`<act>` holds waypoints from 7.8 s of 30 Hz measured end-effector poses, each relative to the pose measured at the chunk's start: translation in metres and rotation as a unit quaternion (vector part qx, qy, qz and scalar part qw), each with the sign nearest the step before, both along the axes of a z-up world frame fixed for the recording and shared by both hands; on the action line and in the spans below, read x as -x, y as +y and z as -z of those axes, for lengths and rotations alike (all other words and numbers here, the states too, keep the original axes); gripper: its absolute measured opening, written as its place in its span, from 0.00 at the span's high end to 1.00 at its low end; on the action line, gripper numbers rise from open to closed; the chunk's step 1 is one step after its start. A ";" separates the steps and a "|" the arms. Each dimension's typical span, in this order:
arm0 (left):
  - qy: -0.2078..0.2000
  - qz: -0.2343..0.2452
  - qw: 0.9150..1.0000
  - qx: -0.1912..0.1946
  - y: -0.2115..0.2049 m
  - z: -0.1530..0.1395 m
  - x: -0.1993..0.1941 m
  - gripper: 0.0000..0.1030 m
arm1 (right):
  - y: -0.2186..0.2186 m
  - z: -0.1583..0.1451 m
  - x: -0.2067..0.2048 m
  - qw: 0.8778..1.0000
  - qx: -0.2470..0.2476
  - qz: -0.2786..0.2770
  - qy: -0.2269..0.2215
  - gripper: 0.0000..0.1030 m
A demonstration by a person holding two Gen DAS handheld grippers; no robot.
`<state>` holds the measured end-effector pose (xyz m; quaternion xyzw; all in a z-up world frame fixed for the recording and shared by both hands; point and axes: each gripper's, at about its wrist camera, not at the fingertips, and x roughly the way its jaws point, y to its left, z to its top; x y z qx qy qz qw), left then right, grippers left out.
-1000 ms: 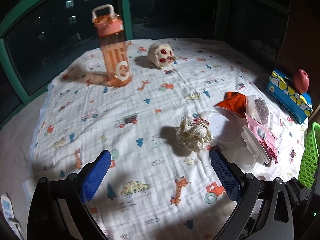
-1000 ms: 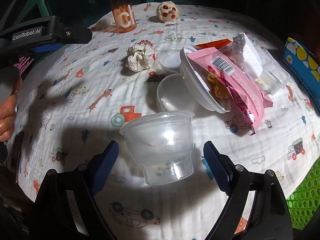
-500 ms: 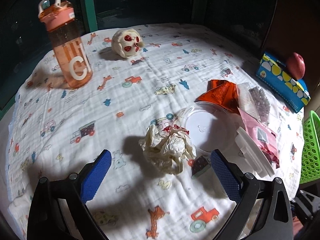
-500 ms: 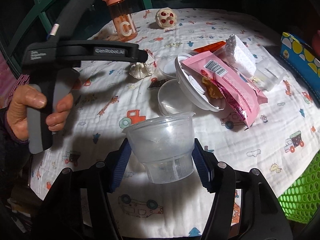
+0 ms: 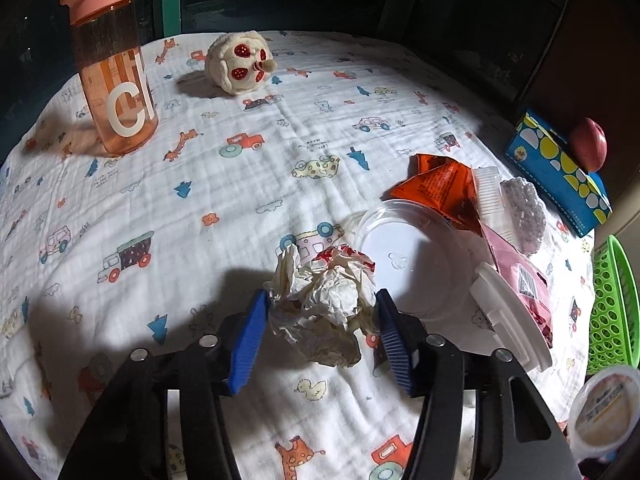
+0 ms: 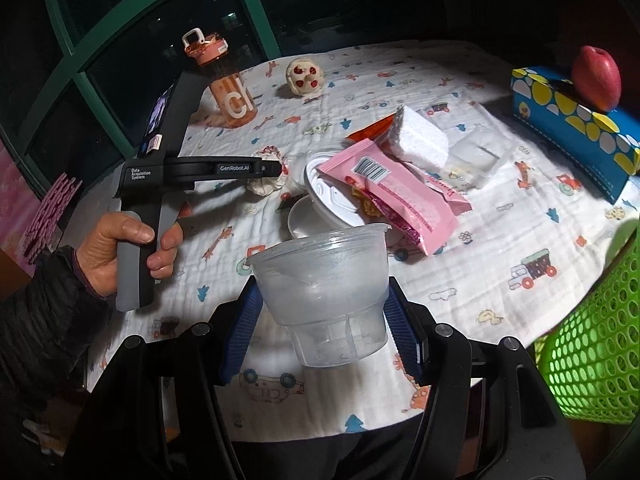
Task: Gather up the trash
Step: 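Carry the cup into the green basket and open the right tool while the left tool carries the tissue over, then lower the crumpled tissue into the green basket and open the left tool, then move both open tools back over the items on the bed, then grasp the white foam block with the right tool while the left tool grasps the clear round lid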
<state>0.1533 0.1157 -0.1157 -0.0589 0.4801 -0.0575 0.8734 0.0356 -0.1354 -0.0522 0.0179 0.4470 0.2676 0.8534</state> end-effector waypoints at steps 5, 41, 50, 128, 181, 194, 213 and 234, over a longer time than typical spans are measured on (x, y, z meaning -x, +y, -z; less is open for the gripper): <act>-0.014 -0.007 1.000 0.002 0.000 -0.016 0.012 0.55 | -0.026 -0.011 0.001 0.999 -0.006 0.031 -0.016 0.41; -0.099 0.209 0.972 0.035 -0.250 -0.133 0.043 0.55 | -0.296 -0.003 0.013 0.941 0.026 0.335 -0.020 0.37; -0.096 0.248 0.964 0.032 -0.301 -0.135 0.048 0.55 | -0.315 -0.006 0.022 0.940 0.016 0.341 -0.028 0.31; -0.022 0.316 0.948 0.022 -0.435 -0.094 0.066 0.55 | -0.386 -0.015 0.073 0.924 -0.030 0.378 -0.051 0.31; -0.018 0.269 0.963 0.011 -0.387 -0.088 0.072 0.32 | -0.360 -0.016 0.070 0.927 -0.049 0.368 -0.048 0.30; -0.029 0.232 0.972 0.008 -0.340 -0.091 0.073 0.32 | -0.335 -0.022 0.063 0.933 -0.048 0.353 -0.055 0.30; -0.050 0.126 0.991 0.005 -0.214 -0.098 0.073 0.25 | -0.245 -0.031 0.029 0.958 -0.031 0.281 -0.057 0.25; -0.006 -0.005 1.000 -0.001 -0.071 -0.054 0.088 0.23 | -0.125 -0.012 -0.021 0.988 -0.016 0.147 -0.036 0.23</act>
